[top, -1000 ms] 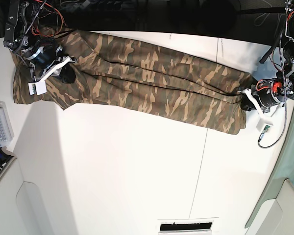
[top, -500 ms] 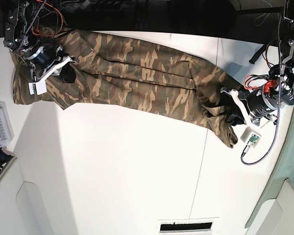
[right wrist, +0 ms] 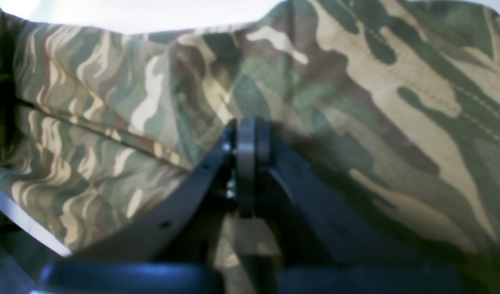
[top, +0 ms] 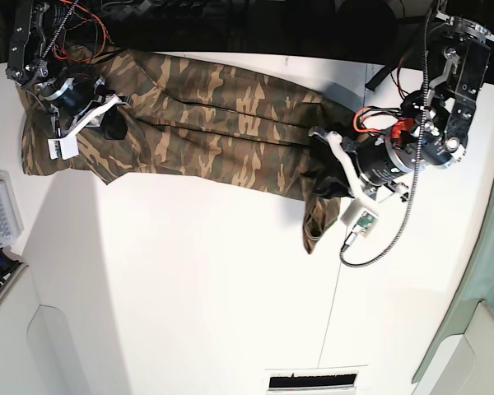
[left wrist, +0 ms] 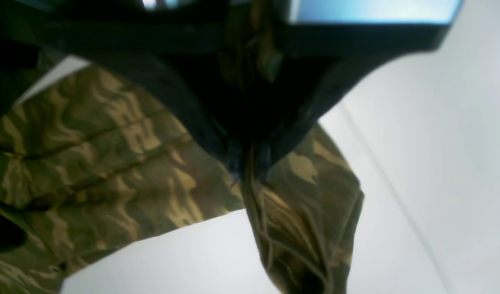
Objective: Layout the t-shirt on the table in an organized manner, then fold the t-shirt properly
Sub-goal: 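Carry the held strip end with the left gripper toward the right gripper, then lay the carried end down over the strip and release with the left gripper, then release the strip end with the right gripper and lift both grippers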
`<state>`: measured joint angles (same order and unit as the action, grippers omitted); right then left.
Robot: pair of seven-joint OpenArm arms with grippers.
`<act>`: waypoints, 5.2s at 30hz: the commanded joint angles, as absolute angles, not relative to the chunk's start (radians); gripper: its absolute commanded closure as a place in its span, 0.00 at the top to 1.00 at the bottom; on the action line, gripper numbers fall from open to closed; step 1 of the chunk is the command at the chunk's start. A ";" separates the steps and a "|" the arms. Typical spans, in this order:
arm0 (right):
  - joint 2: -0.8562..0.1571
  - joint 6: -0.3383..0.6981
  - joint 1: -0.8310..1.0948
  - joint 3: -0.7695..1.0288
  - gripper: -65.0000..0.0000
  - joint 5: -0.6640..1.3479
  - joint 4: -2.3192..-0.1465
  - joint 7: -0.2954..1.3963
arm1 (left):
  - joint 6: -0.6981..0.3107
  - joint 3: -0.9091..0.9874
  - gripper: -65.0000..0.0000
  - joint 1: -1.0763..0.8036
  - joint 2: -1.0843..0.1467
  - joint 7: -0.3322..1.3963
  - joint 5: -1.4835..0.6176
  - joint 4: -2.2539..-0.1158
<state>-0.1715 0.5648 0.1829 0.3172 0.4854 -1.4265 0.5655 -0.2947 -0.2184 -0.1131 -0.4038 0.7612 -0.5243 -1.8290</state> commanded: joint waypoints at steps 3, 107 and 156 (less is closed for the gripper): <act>-0.182 0.573 0.175 0.319 0.00 0.496 -1.440 0.550 | -0.299 -0.275 0.00 -0.100 -0.368 0.737 -0.483 -1.846; -0.313 0.508 0.175 0.543 0.58 0.669 -1.500 0.661 | -0.423 -0.321 0.35 -0.101 -0.314 0.711 -0.498 -1.826; -0.398 0.586 0.178 0.572 0.69 0.722 -1.197 0.636 | -0.453 0.007 0.35 -0.275 -0.319 0.710 -0.517 -1.825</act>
